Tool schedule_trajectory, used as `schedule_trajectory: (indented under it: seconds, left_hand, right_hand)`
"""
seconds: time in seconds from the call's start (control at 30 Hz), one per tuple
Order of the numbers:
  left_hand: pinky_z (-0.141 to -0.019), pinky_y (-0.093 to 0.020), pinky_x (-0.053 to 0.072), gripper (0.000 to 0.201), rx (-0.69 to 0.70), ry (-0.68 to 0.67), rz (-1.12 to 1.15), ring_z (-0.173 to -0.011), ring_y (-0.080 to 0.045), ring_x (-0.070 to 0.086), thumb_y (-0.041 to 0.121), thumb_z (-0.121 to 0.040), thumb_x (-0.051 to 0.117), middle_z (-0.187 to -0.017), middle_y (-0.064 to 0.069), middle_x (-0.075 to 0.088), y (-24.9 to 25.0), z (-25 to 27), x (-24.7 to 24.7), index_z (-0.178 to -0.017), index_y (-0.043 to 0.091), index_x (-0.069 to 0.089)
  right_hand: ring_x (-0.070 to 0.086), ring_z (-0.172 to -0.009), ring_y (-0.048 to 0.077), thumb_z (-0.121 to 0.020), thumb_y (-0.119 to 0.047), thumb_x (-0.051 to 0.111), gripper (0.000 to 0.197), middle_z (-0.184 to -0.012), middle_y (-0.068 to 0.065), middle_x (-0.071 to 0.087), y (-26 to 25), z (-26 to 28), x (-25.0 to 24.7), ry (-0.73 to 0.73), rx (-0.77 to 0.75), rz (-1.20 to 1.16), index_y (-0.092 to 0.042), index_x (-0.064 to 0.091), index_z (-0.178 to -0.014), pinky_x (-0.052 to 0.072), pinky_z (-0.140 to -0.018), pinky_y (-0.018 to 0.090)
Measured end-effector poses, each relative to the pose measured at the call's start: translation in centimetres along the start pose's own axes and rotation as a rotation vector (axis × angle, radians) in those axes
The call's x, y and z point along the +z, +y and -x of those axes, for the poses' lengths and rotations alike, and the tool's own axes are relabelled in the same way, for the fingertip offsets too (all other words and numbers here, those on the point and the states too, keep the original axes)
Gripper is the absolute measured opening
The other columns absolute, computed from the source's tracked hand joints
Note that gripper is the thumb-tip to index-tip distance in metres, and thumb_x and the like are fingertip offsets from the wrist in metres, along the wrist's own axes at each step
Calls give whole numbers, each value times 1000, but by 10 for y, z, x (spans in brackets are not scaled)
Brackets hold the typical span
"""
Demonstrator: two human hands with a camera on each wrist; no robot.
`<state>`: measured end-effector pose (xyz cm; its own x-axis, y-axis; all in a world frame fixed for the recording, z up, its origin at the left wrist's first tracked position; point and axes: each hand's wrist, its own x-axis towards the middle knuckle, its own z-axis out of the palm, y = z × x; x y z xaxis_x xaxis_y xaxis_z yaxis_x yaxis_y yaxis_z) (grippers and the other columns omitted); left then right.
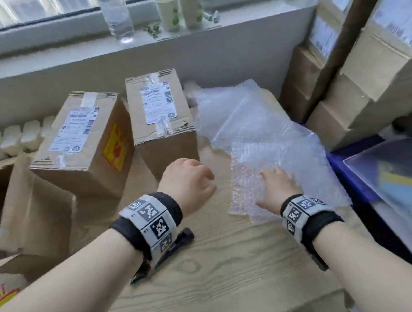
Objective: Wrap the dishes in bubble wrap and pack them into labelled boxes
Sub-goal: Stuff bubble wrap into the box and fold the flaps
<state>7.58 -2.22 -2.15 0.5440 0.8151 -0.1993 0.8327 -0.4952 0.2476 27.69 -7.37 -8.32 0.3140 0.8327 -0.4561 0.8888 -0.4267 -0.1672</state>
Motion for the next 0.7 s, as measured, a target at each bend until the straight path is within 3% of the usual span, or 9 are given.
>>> schedule_trajectory:
  seconds: [0.13,0.2,0.27,0.37,0.43,0.5,0.6,0.67,0.7]
  left_hand:
    - [-104,-36,34,30,-44,-81,-13,-124,-24,41,42,-92,51,-125,1,57,18,-14,13,-115,27,63]
    - [-105,-36,33,30,-59,-107,-23,-125,-25,40,42,-92,51,-125,1,56,21,-18,16,-115,27,63]
    - [-105,-36,33,29,-73,-129,-16,-125,-25,39,42,-92,51,-126,1,56,22,-20,18,-114,27,63]
    - [-101,-35,37,28,-83,-136,-2,-122,-25,42,40,-92,52,-123,1,57,22,-19,18,-113,26,63]
    - [-100,-35,37,31,-97,-129,23,-123,-24,42,39,-92,53,-124,0,56,21,-19,16,-118,25,61]
    - [-102,-36,36,38,-126,-125,65,-125,-25,40,38,-92,54,-130,-2,52,20,-18,14,-127,24,54]
    - [-105,-37,36,56,-199,-90,200,-129,-24,40,39,-90,58,-137,-4,46,17,-16,10,-140,22,38]
    - [-104,-35,39,65,-227,-33,343,-126,-21,45,41,-87,62,-135,-3,48,13,-17,5,-142,18,35]
    - [-101,-33,42,68,-241,-21,423,-123,-19,49,41,-86,64,-133,-2,50,11,-17,1,-143,17,35]
  right_hand:
    - [24,-135,32,-78,-18,63,77,-146,8,23,28,-7,25,-5,-52,87,-29,23,-143,33,-105,44]
    - [20,-138,32,-81,-22,64,79,-149,9,19,31,-12,30,-11,-59,50,-31,20,-146,34,-104,44]
    - [23,-136,32,-86,-24,60,68,-146,10,25,30,-17,30,-3,-59,26,-29,26,-144,39,-98,42]
    - [38,-124,30,-91,-18,47,35,-132,10,43,26,-20,24,67,-57,-52,-16,48,-125,43,-90,38]
    - [47,-110,30,-91,-14,40,23,-118,11,52,23,-15,13,164,-42,-181,-11,52,-111,41,-82,36]
    - [52,-98,32,-92,-13,39,23,-109,14,56,16,-9,-5,245,-43,-307,-8,51,-112,40,-76,36]
    - [55,-97,31,-94,-21,51,29,-106,13,60,-3,4,-34,288,-142,-518,-8,52,-120,43,-79,34]
    - [55,-92,21,-89,-31,61,32,-99,4,59,-18,13,-48,257,-222,-605,-9,58,-111,42,-77,30]
    - [53,-82,15,-88,-36,62,28,-89,0,57,-25,18,-53,202,-270,-626,-10,59,-98,40,-70,27]
